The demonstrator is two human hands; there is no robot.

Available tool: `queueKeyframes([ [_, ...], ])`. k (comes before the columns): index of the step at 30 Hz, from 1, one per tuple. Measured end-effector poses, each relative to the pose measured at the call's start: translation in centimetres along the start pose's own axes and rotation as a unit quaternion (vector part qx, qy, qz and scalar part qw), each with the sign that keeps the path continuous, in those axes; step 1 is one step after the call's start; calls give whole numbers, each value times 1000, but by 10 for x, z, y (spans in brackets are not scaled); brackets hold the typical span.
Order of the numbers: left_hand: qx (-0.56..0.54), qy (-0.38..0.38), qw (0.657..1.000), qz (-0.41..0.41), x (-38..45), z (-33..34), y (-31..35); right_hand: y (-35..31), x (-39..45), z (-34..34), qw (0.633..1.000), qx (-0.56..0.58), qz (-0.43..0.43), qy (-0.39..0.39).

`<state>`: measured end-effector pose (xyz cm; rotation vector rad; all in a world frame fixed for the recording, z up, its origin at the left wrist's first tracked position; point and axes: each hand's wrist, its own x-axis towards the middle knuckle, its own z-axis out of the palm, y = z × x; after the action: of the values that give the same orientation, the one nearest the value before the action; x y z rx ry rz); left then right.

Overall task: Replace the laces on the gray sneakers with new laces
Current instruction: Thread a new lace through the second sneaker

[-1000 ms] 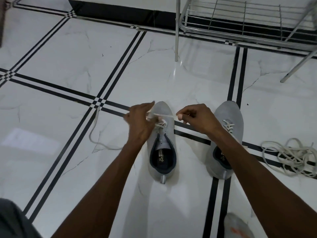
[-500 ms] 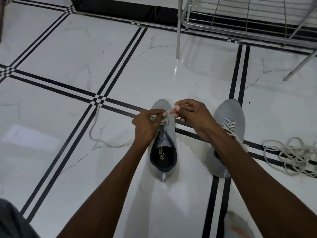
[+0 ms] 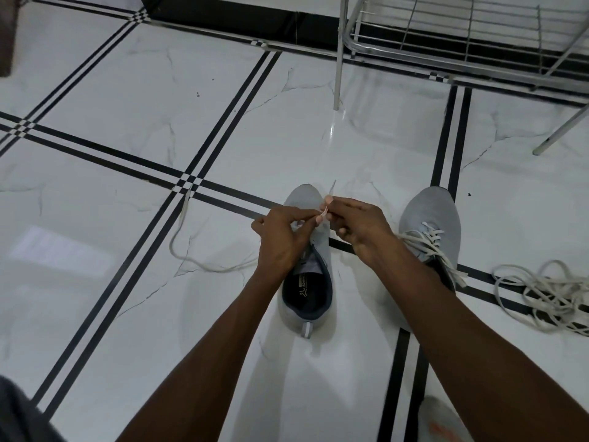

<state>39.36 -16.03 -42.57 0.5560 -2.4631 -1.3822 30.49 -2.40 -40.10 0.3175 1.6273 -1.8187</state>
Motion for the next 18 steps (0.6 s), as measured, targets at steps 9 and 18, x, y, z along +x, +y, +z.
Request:
queueKeyframes([
  [9,25,68,997,-27,-23,-17,-9,-3,9,-3,971,-131,-198,-27],
  [18,67,30,996,-59,-54,-6,-25,24,8,5,796,-494,-332,-107],
])
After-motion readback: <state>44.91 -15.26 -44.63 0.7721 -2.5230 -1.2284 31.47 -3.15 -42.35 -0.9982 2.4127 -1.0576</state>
